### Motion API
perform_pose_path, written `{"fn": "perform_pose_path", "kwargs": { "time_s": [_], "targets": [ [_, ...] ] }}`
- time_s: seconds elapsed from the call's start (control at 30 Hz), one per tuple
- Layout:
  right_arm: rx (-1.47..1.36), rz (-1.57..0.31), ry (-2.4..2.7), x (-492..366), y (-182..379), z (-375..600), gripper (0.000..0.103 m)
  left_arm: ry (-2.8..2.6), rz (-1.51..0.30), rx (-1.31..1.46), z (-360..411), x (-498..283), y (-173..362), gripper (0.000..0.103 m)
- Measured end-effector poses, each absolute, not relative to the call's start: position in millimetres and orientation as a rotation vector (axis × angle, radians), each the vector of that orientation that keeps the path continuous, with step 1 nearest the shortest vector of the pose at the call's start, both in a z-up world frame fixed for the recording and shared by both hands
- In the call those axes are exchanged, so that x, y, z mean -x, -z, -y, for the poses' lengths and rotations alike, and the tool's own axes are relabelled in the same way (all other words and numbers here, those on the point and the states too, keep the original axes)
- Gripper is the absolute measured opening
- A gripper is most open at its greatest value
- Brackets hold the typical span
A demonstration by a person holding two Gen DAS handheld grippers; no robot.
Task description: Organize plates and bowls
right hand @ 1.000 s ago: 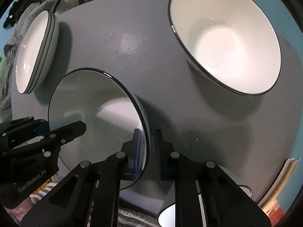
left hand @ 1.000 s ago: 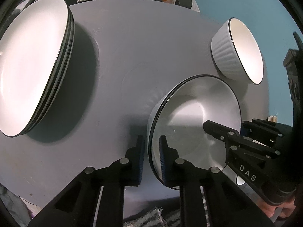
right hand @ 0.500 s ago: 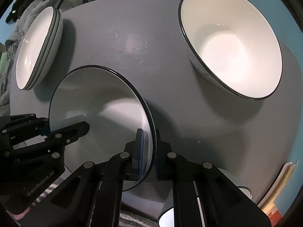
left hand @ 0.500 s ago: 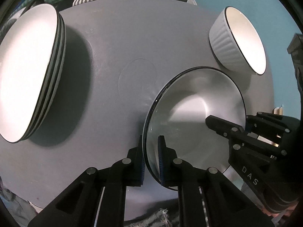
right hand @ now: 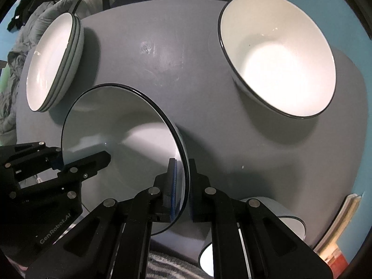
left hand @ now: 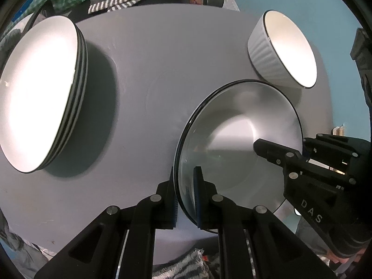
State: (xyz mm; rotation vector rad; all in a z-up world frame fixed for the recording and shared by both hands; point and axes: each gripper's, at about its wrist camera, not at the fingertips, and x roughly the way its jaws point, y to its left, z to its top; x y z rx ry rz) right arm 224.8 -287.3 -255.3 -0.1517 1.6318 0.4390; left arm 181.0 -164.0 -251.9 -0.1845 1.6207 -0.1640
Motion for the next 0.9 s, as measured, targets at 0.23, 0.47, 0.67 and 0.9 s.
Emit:
{"fn": "perform_pose_path", "kwargs": {
  "time_s": [0.23,0.47,0.67,0.9],
  "targets": [
    [0.143,-1.619,-0.427,-237.0,242.4,289.3,0.008,0.191,-1.598,0.19,163.9,-185.8,240.7,0.011],
    [0.108,-1.604,-0.412,-239.2,223.6,311.7,0.008,0.222,-1.562,0.172,165.6,-189.2,222.3,0.011],
    [0.086,-1.58,-0.387,-242.6,207.4,324.5,0.008,0.251,-1.535,0.158,165.2,-188.9,214.4,0.011],
    [0.064,-1.551,-0.361,-252.7,187.9,338.3,0.008,0.277,-1.511,0.144,174.3,-199.4,199.6,0.011]
  ]
}}
